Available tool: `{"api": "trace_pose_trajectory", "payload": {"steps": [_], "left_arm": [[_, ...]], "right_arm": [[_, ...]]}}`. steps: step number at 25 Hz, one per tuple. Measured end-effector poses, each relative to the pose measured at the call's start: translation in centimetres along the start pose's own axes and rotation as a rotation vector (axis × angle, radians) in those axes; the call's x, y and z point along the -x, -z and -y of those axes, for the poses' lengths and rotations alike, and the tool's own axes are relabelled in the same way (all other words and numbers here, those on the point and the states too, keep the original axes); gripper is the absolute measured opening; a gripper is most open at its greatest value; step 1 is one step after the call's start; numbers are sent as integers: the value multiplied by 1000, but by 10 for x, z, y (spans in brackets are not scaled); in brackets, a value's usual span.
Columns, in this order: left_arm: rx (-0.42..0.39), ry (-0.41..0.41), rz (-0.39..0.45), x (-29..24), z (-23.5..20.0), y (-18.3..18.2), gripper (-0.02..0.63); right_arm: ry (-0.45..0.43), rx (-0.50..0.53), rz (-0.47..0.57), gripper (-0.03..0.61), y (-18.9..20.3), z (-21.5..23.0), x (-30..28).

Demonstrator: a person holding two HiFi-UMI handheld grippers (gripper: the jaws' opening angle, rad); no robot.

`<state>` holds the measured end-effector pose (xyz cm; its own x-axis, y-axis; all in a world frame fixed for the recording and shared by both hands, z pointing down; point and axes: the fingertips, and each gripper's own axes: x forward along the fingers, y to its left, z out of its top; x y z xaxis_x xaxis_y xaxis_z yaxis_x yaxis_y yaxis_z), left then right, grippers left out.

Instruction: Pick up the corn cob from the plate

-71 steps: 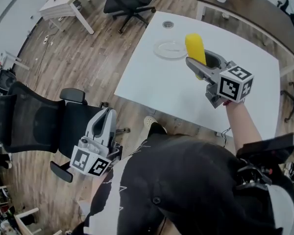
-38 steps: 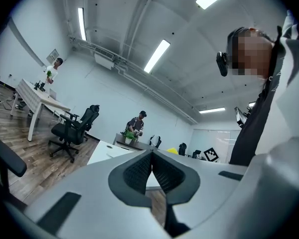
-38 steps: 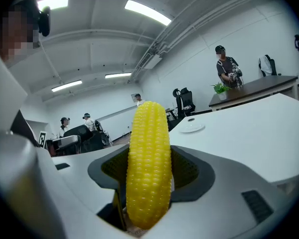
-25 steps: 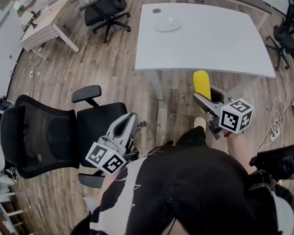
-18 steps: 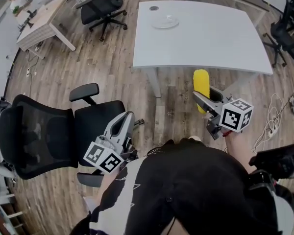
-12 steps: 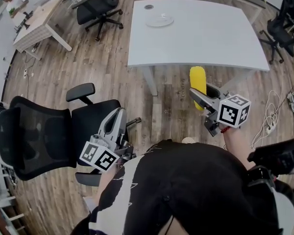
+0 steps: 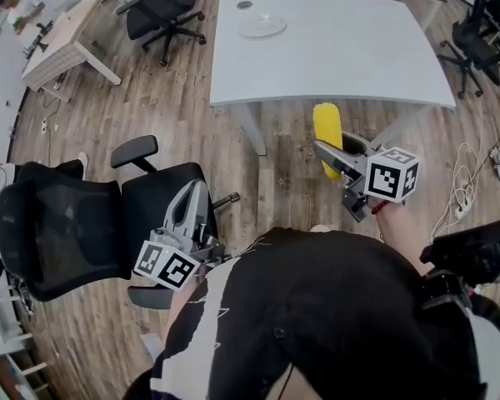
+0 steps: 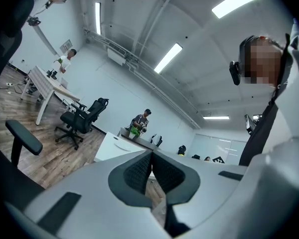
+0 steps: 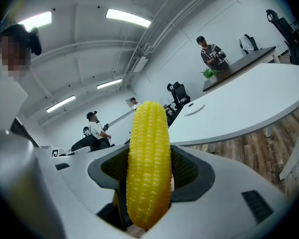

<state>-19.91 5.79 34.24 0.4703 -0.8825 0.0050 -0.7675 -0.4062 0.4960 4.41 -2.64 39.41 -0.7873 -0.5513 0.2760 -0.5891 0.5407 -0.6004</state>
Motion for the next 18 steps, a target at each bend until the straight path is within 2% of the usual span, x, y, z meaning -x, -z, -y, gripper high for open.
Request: {"api": "trace_pose_trajectory", "payload": {"steps": [18], "left_arm": [[-16,-3,-6,12,4,7,14]], "right_arm": [[-16,36,-5,252,11,-9,8]]}}
